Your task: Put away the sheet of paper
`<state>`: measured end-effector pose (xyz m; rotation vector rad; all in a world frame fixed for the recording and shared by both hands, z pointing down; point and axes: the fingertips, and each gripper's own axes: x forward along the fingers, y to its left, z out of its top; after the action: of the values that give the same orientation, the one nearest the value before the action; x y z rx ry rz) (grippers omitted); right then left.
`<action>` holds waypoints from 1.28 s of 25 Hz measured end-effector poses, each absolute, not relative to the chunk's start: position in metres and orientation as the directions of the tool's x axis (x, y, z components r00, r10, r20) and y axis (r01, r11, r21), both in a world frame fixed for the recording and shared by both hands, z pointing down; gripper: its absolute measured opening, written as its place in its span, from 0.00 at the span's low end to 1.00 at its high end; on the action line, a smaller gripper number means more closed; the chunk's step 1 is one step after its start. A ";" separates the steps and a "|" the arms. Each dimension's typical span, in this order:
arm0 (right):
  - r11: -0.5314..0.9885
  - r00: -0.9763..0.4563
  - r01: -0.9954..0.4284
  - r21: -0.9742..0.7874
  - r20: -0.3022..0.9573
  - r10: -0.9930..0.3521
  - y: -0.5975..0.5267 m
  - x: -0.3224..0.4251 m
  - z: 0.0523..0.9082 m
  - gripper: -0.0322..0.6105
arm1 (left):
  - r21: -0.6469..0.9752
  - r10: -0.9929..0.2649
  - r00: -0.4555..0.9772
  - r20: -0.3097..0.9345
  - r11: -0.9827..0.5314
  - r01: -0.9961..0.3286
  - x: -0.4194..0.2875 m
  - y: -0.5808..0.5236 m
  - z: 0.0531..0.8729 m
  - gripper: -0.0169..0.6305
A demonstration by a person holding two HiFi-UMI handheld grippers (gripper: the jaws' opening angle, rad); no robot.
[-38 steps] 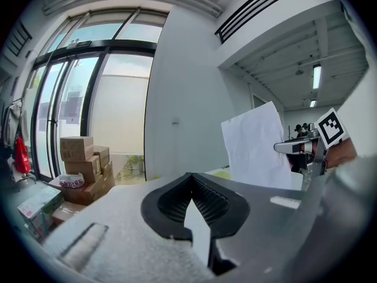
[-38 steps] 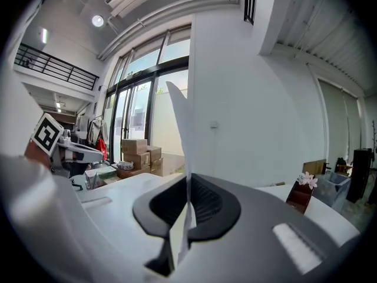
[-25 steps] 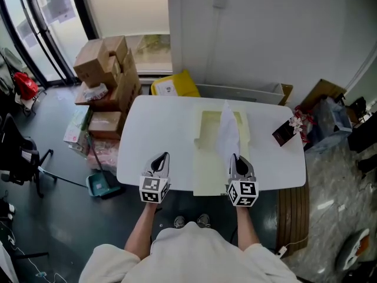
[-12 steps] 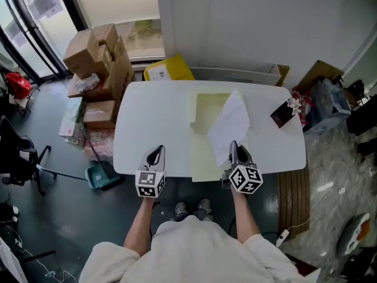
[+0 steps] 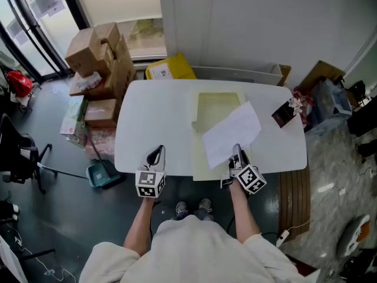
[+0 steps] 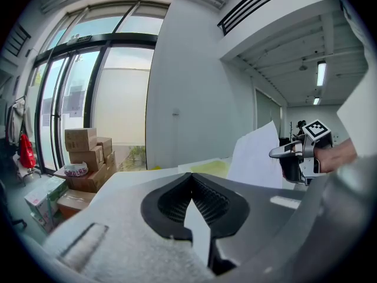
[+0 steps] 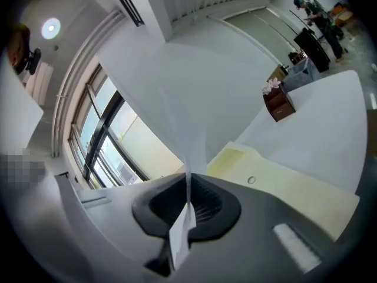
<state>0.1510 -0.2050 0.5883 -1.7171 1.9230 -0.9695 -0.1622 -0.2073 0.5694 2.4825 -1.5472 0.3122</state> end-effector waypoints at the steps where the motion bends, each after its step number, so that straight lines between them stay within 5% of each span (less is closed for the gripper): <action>1: 0.009 -0.176 -0.687 -0.727 0.154 -0.972 -0.204 0.152 0.590 0.05 | 0.057 -0.858 0.430 0.281 -0.433 -0.900 -0.162 -0.207 0.569 0.03; 22: -0.203 0.004 -0.196 -0.959 0.207 -0.978 -0.190 0.183 0.672 0.05 | 0.051 -0.852 0.427 0.303 -0.433 -0.900 -0.156 -0.206 0.576 0.03; 32: -0.263 0.008 -0.110 -0.958 0.264 -0.964 -0.200 0.179 0.702 0.05 | 0.051 -0.851 0.415 0.322 -0.422 -0.905 -0.154 -0.206 0.584 0.03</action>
<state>0.1795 -0.2001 0.7023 -1.4861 1.1578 -1.3556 -0.1543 -0.2064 0.5843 2.4528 -1.5478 0.3648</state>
